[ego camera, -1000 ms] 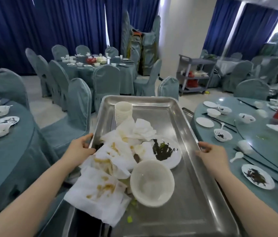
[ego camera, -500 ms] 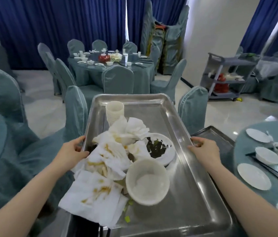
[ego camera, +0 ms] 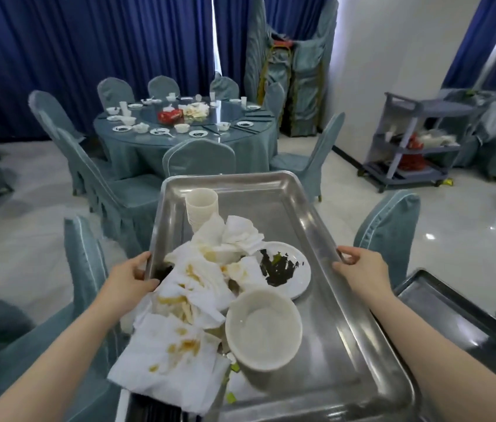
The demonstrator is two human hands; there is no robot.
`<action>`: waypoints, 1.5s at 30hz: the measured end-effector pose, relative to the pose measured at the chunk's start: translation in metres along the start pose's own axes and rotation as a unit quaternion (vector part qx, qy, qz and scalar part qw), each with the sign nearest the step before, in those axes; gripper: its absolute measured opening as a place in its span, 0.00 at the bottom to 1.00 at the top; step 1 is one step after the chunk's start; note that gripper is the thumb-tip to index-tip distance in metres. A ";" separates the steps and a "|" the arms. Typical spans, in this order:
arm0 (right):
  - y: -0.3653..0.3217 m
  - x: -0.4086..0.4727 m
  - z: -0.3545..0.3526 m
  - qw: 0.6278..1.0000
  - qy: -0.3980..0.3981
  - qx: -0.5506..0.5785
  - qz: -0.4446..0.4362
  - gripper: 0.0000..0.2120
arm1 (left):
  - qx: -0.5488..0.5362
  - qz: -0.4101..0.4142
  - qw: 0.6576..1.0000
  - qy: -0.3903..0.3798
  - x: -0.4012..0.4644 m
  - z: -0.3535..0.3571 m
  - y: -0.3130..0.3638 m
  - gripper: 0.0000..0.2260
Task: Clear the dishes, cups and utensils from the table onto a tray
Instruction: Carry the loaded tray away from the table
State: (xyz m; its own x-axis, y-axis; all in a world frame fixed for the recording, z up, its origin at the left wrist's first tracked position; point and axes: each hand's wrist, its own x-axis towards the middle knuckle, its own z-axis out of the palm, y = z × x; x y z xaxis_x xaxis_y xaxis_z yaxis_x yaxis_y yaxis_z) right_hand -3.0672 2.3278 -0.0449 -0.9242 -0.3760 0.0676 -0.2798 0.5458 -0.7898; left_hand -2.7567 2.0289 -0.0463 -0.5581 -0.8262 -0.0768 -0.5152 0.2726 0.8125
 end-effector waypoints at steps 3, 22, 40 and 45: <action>-0.015 0.075 0.016 1.000 0.018 -0.008 0.010 0.18 | -0.010 0.012 1.000 -0.012 0.093 0.015 0.033 0.30; -0.034 0.631 0.087 0.994 0.092 -0.016 0.052 0.22 | -0.017 0.051 0.996 -0.078 0.652 0.194 0.242 0.31; 0.121 0.964 -0.053 0.918 0.320 -0.031 0.233 0.18 | -0.025 0.195 0.927 -0.320 1.019 0.595 0.557 0.29; 0.171 1.061 -0.134 0.907 0.338 -0.021 0.251 0.17 | -0.013 0.215 0.909 -0.357 1.067 0.723 0.656 0.30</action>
State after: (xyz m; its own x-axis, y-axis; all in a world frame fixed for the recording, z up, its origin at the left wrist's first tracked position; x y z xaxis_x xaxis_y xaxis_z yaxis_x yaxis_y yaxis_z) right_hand -4.1308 2.1225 -0.0265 -0.8817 0.4657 0.0754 0.2244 0.5545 -0.8013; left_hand -4.1606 1.6826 -0.0131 -0.9888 -0.1128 -0.0977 -0.1400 0.4746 0.8690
